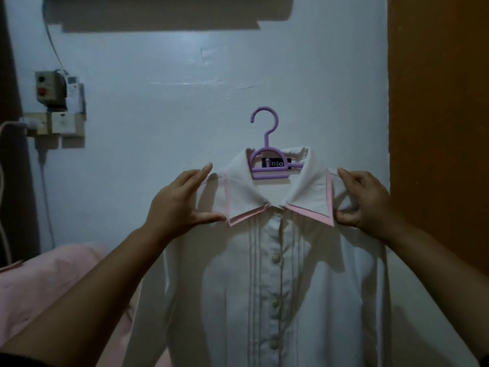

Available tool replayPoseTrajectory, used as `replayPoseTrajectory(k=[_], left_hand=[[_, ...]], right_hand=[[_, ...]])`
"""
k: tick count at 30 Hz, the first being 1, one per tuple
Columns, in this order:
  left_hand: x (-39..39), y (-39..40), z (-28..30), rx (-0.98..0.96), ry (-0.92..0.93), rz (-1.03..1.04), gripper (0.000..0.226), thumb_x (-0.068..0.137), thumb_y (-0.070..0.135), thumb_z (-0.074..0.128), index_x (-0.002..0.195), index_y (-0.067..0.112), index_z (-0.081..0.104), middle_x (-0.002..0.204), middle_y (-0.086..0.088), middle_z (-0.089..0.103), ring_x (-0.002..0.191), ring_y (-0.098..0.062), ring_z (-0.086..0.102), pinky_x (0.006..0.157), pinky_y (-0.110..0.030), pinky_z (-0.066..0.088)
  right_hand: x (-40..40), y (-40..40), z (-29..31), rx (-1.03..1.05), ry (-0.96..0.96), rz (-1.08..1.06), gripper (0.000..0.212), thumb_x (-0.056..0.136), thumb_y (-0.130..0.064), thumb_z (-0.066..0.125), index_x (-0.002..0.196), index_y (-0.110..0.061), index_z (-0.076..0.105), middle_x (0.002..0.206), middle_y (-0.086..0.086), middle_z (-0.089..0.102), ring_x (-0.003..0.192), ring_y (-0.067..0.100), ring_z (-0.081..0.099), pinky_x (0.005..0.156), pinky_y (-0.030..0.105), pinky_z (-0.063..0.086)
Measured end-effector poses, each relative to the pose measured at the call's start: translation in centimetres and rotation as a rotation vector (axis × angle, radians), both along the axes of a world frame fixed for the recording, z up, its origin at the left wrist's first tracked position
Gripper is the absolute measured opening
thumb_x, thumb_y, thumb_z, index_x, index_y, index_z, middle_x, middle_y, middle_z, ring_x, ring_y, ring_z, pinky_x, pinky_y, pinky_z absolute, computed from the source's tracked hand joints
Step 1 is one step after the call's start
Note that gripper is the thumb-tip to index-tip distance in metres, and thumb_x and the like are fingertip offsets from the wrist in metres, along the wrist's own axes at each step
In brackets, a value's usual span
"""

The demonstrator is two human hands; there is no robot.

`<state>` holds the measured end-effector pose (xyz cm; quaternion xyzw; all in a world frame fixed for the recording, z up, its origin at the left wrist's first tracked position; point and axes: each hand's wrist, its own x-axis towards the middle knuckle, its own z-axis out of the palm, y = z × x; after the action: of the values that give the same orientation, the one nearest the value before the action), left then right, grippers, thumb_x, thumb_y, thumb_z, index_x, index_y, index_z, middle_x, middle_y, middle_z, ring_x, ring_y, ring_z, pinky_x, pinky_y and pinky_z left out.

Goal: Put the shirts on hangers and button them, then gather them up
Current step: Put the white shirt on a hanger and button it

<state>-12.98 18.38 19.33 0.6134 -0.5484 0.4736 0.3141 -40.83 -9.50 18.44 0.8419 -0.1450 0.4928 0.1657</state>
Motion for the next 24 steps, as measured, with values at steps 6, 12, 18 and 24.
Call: replayPoseTrajectory(k=[6,12,18,24], left_hand=[[0.3,1.9,-0.9,0.071,-0.088,0.064,0.095,0.063,0.076,0.059,0.141,0.025,0.043,0.126,-0.006,0.058,0.103,-0.024,0.062,0.068,-0.035,0.056],[1.2,5.4,-1.4,0.156,-0.114,0.226,0.089,0.064,0.073,0.057,0.138,0.025,0.047,0.126,-0.003,0.057,0.099,-0.024,0.063,0.063,-0.033,0.055],[2.0,9.7,-3.2,0.153,-0.028,0.391,0.087,0.066,0.066,0.064,0.138,0.02,0.048,0.129,-0.007,0.056,0.105,-0.027,0.06,0.071,-0.04,0.058],[3.3,14.4,-5.5,0.155,0.084,0.601,0.088,0.067,0.052,0.079,0.141,0.016,0.046,0.131,-0.01,0.055,0.108,-0.031,0.059,0.078,-0.042,0.056]], right_hand=[[2.0,-0.1,-1.6,0.166,-0.039,0.122,0.096,0.06,-0.015,0.088,0.141,-0.005,0.038,0.128,0.025,0.046,0.116,0.041,0.045,0.094,0.049,0.041],[5.7,0.9,-2.6,0.278,-0.011,0.226,0.092,0.066,-0.014,0.084,0.144,-0.01,0.035,0.135,0.02,0.042,0.122,0.037,0.04,0.099,0.04,0.035],[11.8,3.5,-3.9,0.405,0.035,0.141,0.083,0.08,-0.039,0.069,0.148,-0.025,0.025,0.153,0.004,0.027,0.136,0.03,0.027,0.101,0.051,0.031],[19.7,9.6,-7.9,0.528,0.106,0.208,0.074,0.089,-0.046,0.054,0.15,-0.021,0.02,0.157,0.002,0.018,0.144,0.021,0.016,0.108,0.046,0.025]])
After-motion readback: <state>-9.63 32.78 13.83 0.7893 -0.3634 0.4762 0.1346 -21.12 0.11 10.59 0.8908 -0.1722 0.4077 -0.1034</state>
